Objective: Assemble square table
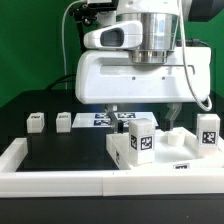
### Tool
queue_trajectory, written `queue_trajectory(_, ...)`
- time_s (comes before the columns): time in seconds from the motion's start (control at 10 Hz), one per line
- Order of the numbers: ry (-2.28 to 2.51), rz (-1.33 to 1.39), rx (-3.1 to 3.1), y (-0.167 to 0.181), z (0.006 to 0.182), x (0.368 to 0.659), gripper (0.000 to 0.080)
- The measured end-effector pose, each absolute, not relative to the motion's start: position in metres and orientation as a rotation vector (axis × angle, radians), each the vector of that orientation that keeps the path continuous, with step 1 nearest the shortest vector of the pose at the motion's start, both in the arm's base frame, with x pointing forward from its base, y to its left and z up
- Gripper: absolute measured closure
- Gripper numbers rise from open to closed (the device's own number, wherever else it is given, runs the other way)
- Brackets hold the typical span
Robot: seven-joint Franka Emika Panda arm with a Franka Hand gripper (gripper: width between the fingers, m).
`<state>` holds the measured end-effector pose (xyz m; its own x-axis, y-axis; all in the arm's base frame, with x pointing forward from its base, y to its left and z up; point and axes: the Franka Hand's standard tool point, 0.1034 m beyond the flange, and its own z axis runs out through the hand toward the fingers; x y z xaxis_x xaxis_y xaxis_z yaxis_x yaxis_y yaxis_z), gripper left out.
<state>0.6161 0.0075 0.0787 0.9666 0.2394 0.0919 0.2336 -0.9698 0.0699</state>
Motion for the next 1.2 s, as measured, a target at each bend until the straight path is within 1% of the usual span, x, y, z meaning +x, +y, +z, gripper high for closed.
queue_trajectory(0.1, 0.372, 0.156, 3.056, 0.0074, 0.0786, 0.6162, 0.0150)
queue_trajectory(0.2, 0.376, 0.155, 3.055, 0.0067, 0.0784, 0.6161, 0.0198)
queue_trajectory(0.3, 0.374, 0.154, 3.055, 0.0066, 0.0782, 0.6160, 0.0198)
queue_trajectory(0.4, 0.367, 0.154, 3.057, 0.0066, 0.0781, 0.6160, 0.0379)
queue_trajectory(0.5, 0.330, 0.156, 3.062, 0.0067, 0.0781, 0.6160, 0.0379)
queue_trajectory(0.6, 0.329, 0.157, 3.062, 0.0066, 0.0783, 0.6162, 0.0508)
queue_trajectory(1.0, -0.080, 0.167, 3.095, 0.0069, 0.0780, 0.6161, 0.0508)
queue_trajectory(1.2, -0.417, 0.183, 3.082, 0.0057, 0.0773, 0.6158, 0.0508)
